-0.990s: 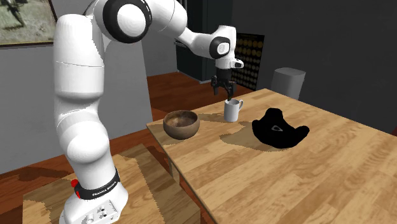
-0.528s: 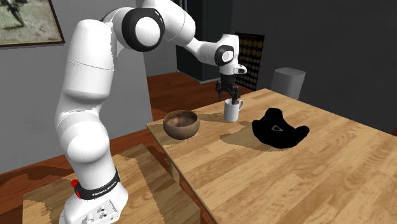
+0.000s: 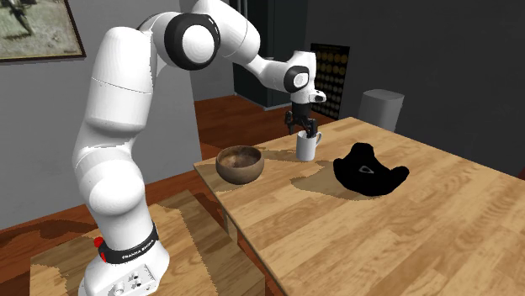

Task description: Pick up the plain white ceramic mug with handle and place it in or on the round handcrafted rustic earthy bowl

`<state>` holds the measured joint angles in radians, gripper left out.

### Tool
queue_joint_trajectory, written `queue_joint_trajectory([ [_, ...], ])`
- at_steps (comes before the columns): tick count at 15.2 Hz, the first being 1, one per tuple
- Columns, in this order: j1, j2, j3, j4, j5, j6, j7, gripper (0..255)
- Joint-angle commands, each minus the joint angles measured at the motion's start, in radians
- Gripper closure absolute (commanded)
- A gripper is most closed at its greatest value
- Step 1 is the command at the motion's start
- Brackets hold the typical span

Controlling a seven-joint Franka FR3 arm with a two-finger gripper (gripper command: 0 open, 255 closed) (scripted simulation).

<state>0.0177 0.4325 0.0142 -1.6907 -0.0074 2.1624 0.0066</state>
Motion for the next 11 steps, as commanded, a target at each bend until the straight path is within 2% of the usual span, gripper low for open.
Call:
queue_joint_trajectory([
  [1, 0.000, 0.000, 0.000, 0.000, 0.000, 0.000, 0.000, 0],
  [3, 0.000, 0.000, 0.000, 0.000, 0.000, 0.000, 0.000, 0],
  [4, 0.000, 0.000, 0.000, 0.000, 0.000, 0.000, 0.000, 255],
  [11, 0.000, 0.000, 0.000, 0.000, 0.000, 0.000, 0.000, 255],
])
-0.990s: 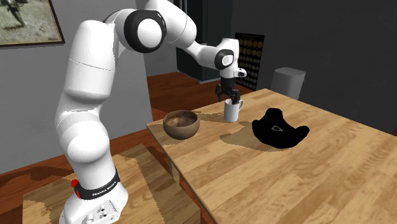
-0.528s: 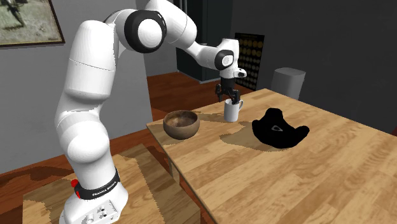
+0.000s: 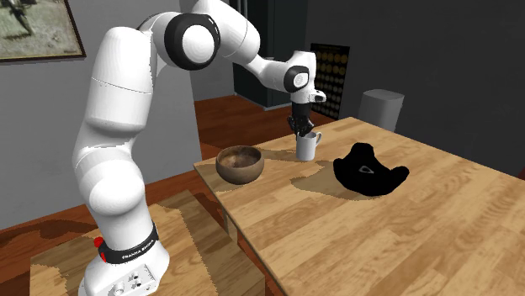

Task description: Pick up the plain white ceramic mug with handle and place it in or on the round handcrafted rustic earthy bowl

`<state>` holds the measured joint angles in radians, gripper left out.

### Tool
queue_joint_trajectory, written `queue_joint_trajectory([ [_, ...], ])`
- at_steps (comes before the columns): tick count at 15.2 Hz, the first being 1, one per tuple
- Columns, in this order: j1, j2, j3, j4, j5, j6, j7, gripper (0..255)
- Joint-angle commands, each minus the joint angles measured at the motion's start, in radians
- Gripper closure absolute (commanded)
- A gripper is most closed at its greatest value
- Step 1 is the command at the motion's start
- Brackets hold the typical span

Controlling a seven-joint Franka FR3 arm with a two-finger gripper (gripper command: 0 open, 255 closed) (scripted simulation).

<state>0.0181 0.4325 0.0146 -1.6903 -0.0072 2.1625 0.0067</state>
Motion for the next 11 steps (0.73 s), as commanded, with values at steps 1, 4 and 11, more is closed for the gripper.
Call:
queue_joint_trajectory([
  [1, 0.000, 0.000, 0.000, 0.000, 0.000, 0.000, 0.000, 255],
  [4, -0.001, -0.011, 0.000, 0.010, 0.000, -0.022, 0.000, 255],
  [11, -0.001, -0.045, 0.000, 0.057, 0.001, -0.102, -0.001, 255],
])
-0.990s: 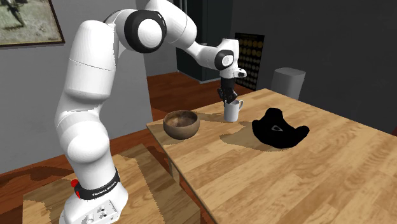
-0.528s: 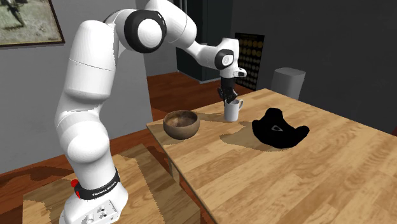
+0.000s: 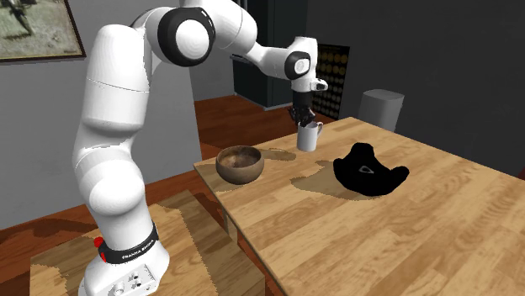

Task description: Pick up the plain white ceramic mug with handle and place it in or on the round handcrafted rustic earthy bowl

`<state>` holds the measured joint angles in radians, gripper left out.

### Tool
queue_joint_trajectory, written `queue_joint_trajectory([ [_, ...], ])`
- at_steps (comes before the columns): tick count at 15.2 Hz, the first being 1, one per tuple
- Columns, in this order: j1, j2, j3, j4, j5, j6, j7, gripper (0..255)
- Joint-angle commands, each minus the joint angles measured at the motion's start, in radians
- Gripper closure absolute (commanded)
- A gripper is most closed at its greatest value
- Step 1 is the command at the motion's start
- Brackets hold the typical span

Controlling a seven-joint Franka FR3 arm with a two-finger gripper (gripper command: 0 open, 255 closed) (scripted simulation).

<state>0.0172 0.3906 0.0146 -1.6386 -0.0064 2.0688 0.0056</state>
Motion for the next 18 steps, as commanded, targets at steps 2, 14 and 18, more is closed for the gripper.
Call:
queue_joint_trajectory([
  [2, 0.000, -0.011, 0.000, 0.021, 0.000, -0.032, 0.000, 255],
  [14, 0.000, -0.041, 0.000, 0.138, 0.001, -0.180, 0.000, 255],
  [18, 0.000, -0.044, 0.001, 0.188, 0.001, -0.232, 0.000, 255],
])
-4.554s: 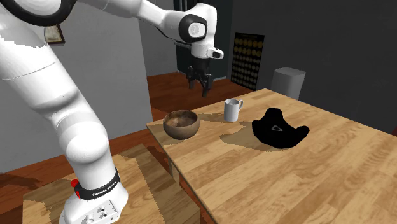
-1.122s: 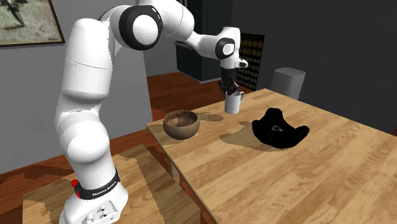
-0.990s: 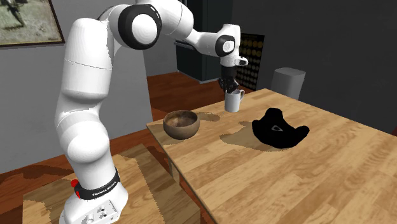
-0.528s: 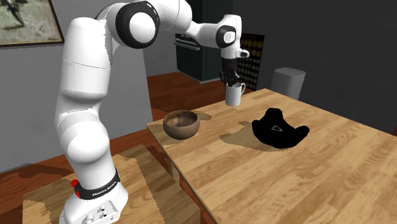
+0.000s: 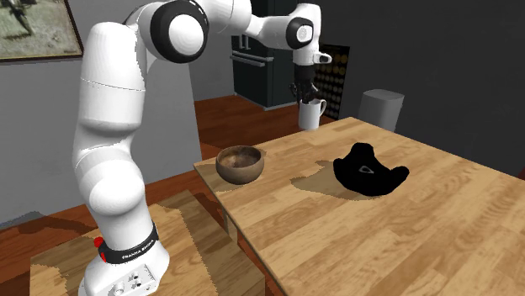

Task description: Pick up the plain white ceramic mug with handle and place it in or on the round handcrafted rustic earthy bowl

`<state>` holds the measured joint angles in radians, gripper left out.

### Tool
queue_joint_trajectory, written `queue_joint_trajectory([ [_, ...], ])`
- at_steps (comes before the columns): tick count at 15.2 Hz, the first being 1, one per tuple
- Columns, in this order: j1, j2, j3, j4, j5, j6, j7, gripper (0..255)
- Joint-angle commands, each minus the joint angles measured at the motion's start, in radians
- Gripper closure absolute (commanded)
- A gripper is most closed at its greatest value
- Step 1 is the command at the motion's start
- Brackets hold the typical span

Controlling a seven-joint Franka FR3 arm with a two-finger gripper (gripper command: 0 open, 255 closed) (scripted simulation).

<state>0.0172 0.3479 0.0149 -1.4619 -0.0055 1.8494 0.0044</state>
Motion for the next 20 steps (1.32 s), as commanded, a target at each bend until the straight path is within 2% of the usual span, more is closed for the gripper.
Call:
queue_joint_trajectory([
  [1, 0.001, -0.002, 0.000, 0.024, 0.000, -0.026, 0.001, 255],
  [6, 0.001, 0.000, 0.000, 0.087, 0.000, -0.087, 0.001, 255],
  [12, 0.015, -0.267, 0.011, -0.262, 0.002, -0.005, 0.026, 255],
  [20, 0.036, -0.585, 0.032, -0.602, 0.014, 0.017, 0.065, 255],
])
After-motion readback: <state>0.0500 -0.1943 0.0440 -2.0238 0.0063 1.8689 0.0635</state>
